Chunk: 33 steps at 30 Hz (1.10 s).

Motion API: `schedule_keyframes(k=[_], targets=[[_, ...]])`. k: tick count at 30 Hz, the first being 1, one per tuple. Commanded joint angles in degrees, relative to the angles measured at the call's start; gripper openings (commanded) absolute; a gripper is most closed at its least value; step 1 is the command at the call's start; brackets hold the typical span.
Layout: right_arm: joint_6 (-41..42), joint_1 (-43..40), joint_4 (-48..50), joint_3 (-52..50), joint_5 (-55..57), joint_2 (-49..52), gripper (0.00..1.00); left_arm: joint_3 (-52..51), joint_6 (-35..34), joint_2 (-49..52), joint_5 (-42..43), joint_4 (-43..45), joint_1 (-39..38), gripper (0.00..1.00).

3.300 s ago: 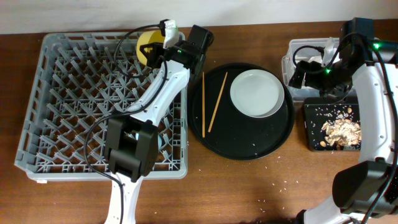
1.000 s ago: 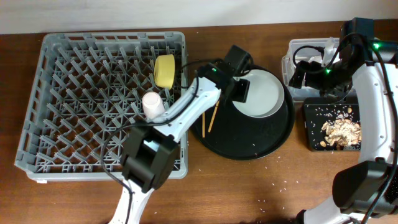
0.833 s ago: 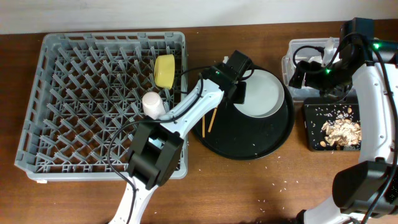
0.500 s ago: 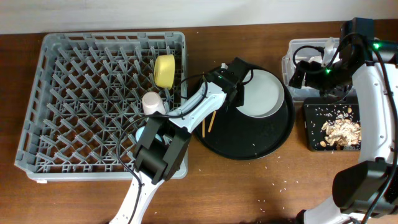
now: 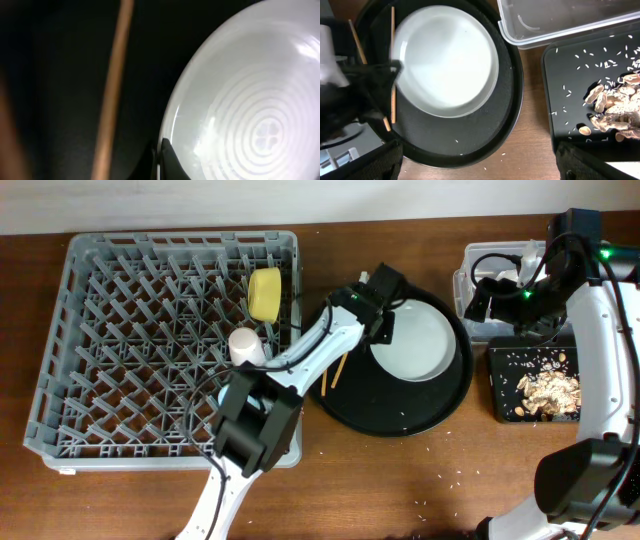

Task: Sort waste into correct bins and load items into the dishwasher rack
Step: 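Lift the white plate and stand it in the rack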

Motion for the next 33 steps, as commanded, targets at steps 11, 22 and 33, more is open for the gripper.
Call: schedule_keyframes(k=[11, 22, 33], targets=[[0.35, -0.26, 0.04, 0.96, 0.50, -0.79, 0.98, 4.87, 38.01, -24.92, -40.26, -1.11, 11.47, 0.00], [0.35, -0.26, 0.04, 0.96, 0.50, -0.79, 0.98, 4.85, 38.88, -18.05, -41.57, -0.37, 25.24, 0.00], [0.33, -0.26, 0.04, 0.96, 0.50, -0.79, 0.99, 4.87, 39.47, -8.90, -56.02, 2.89, 25.66, 0.00]])
